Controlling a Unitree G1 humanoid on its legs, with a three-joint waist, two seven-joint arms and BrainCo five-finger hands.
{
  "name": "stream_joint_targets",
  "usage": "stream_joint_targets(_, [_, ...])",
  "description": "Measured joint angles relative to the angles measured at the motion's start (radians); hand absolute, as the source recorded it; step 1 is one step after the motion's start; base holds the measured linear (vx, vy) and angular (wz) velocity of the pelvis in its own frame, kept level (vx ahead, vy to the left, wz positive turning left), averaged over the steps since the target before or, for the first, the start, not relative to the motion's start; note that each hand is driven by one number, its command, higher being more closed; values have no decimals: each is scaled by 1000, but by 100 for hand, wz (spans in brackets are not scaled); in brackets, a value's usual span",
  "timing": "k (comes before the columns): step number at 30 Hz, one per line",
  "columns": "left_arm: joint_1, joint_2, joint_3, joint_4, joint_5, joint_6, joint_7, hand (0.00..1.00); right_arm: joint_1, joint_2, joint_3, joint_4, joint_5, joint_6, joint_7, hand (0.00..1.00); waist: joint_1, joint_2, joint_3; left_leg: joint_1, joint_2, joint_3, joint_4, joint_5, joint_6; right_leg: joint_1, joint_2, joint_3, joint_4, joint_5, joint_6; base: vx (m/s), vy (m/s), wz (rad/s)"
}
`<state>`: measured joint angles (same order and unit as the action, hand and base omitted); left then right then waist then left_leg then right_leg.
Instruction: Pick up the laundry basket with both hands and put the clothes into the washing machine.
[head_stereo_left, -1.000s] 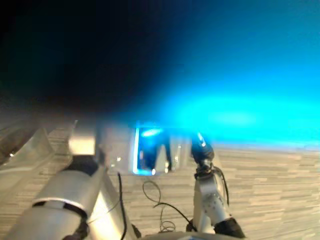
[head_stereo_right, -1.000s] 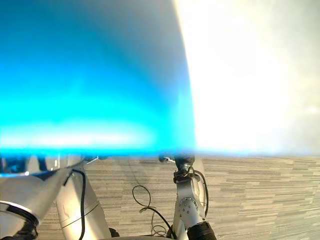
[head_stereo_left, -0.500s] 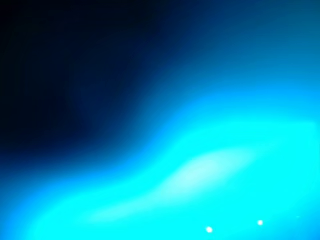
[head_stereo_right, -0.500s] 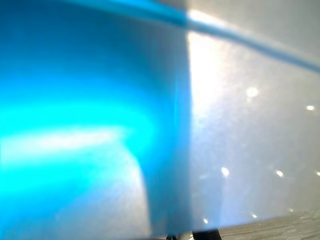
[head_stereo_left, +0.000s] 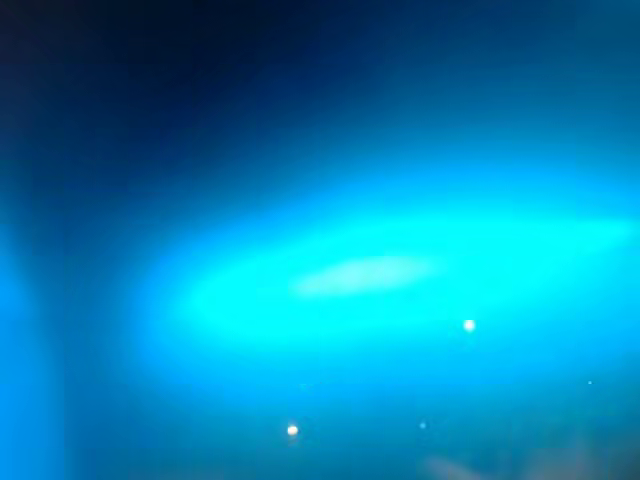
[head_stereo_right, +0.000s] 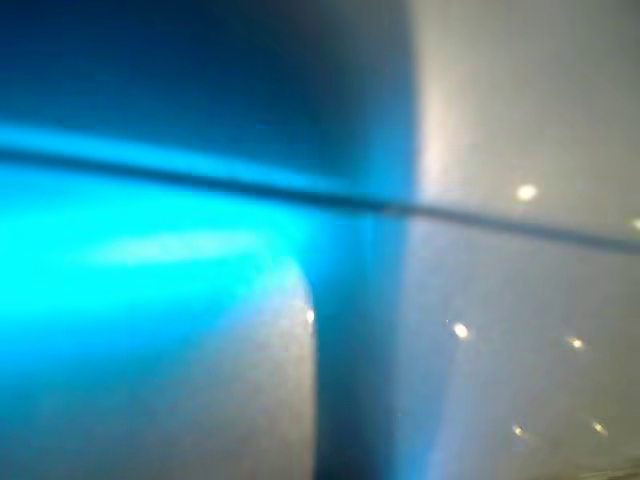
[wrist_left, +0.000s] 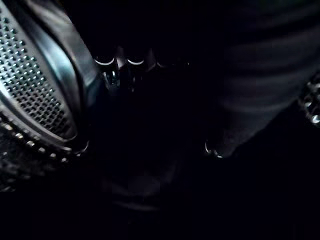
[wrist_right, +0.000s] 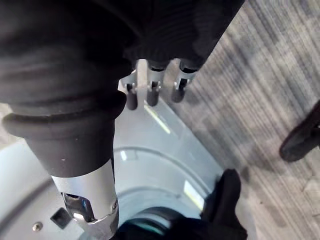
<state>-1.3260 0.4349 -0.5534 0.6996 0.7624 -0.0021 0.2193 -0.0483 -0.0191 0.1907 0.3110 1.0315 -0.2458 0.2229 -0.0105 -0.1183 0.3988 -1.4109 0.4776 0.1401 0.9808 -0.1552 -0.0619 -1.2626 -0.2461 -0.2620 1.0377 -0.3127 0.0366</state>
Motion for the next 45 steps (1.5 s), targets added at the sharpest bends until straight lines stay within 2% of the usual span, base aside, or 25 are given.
stream_joint_targets(1, [12, 0, 25, 2, 0, 4, -9, 0, 0, -1, 0, 5, 0, 3, 0, 0, -1, 0, 0, 10, -1, 2, -6, 1, -1, 10, 0, -1, -5, 0, 0, 49, -1, 8])
stream_joint_targets(4, [44, -22, 225, 26, -35, 37, -47, 0, 1, -3, -2, 28, -8, 21, -1, 0, -2, 1, 1, 56, -3, 9, -35, 3, -5, 55, 2, -12, -34, 0, 0, 46, 6, 5])
stream_joint_targets(6, [60, -56, 400, 80, -211, 69, -42, 0, 2, -2, -6, 39, -32, 38, -2, 0, -8, 1, 1, 90, -3, 16, -60, 6, -9, 87, 7, -17, -58, 0, 0, 35, 9, 2])
stream_joint_targets(8, [105, -69, 454, 122, -315, 71, -54, 0, 1, 2, -9, 64, -54, 45, -4, 0, -8, 2, 1, 120, -3, 16, -77, 9, -16, 116, 13, -23, -74, 0, 0, 21, -1, 0])
stream_joint_targets(12, [297, -93, 592, 123, -424, 69, -62, 0, -3, 13, -16, 101, -102, 57, -28, 0, 1, 3, 2, 223, -9, 31, -118, 18, -30, 197, 8, -31, -86, 0, 0, 59, -46, 14])
stream_joint_targets(13, [415, -117, 613, 63, -444, 39, -41, 0, -18, 13, -16, 113, -141, 56, -47, 0, 3, 5, 2, 275, -22, 37, -148, 23, -37, 236, -2, -39, -88, 0, -1, 32, -52, 27])
stream_joint_targets(14, [457, -144, 611, 29, -449, 33, -30, 0, -28, 11, -16, 116, -155, 54, -54, 0, 6, 7, 3, 295, -29, 39, -159, 27, -42, 252, -5, -39, -92, 0, -1, 33, -64, 31])
stream_joint_targets(15, [554, -218, 612, -38, -451, 32, 19, 0, -49, 8, -21, 117, -211, 47, -81, 0, 18, 11, 3, 339, -43, 47, -189, 37, -46, 287, -12, -41, -105, 0, -1, 20, -46, 23])
stream_joint_targets(16, [605, -256, 606, -77, -451, 32, 34, 0, -61, 6, -28, 117, -229, 40, -89, 0, 25, 13, 3, 361, -47, 52, -204, 42, -47, 303, -15, -42, -111, 0, -1, 13, -77, 38])
stream_joint_targets(17, [735, -348, 580, -169, -450, 33, 56, 0, -89, -7, -35, 116, -278, 22, -109, 0, 31, 34, 5, 407, -70, 50, -240, 57, -48, 353, -22, -54, -127, -1, -1, 1, -66, 40])
stream_joint_targets(19, [893, -432, 524, -277, -447, 34, 70, 0, -107, -17, -38, 119, -310, 16, -136, 0, 31, 50, 5, 462, -99, 49, -290, 79, -51, 404, -43, -69, -138, -4, 0, -12, -80, 53])
stream_joint_targets(20, [984, -463, 481, -341, -441, 35, 71, 0, -104, -20, -35, 150, -335, 17, -157, 0, 46, 52, 5, 503, -120, 49, -321, 92, -53, 441, -54, -72, -145, -13, -1, -25, -80, 44])
stream_joint_targets(23, [1115, -478, 404, -490, -423, 30, 67, 0, -73, -24, -31, 178, -387, 19, -162, 0, 58, 72, -5, 579, -154, 34, -394, 110, -58, 529, -76, -100, -171, -35, 7, -65, -91, 51])
stream_joint_targets(24, [1166, -473, 391, -561, -401, 12, 62, 0, -64, -29, -29, 190, -419, 23, -164, 0, 65, 87, -14, 618, -173, 28, -436, 123, -63, 579, -86, -122, -197, -45, 12, -57, -80, 60])
stream_joint_targets(29, [1273, -440, 391, -667, -404, -22, -9, 0, -66, -26, 1, 266, -474, 53, -179, 0, 85, 125, -39, 711, -212, 31, -548, 184, -63, 676, -110, -168, -245, -40, 20, -26, -45, 36])
stream_joint_targets(34, [1363, -441, 376, -682, -518, -31, -68, 0, -112, -12, 16, 339, -487, 73, -190, 0, 102, 130, -40, 715, -235, 27, -545, 203, -50, 683, -140, -181, -228, -39, 22, 25, -20, 13])
stream_joint_targets(38, [1397, -441, 351, -729, -574, -69, -87, 0, -243, -12, 75, 496, -499, 77, -237, 0, 109, 143, -33, 658, -235, -3, -513, 199, -50, 658, -143, -197, -206, -49, 28, -9, -31, 14])
stream_joint_targets(43, [1402, -457, 358, -741, -627, -74, -129, 0, -423, -70, 188, 625, -504, 98, -272, 0, 137, 180, 21, 520, -277, -60, -412, 186, -42, 573, -215, -226, -72, -108, 34, -46, -28, 40])
stream_joint_targets(45, [1425, -469, 383, -752, -675, -74, -131, 0, -506, -95, 265, 688, -525, 105, -292, 0, 155, 183, 26, 449, -301, -85, -374, 186, -42, 520, -249, -235, -13, -132, 36, -56, -15, 47])
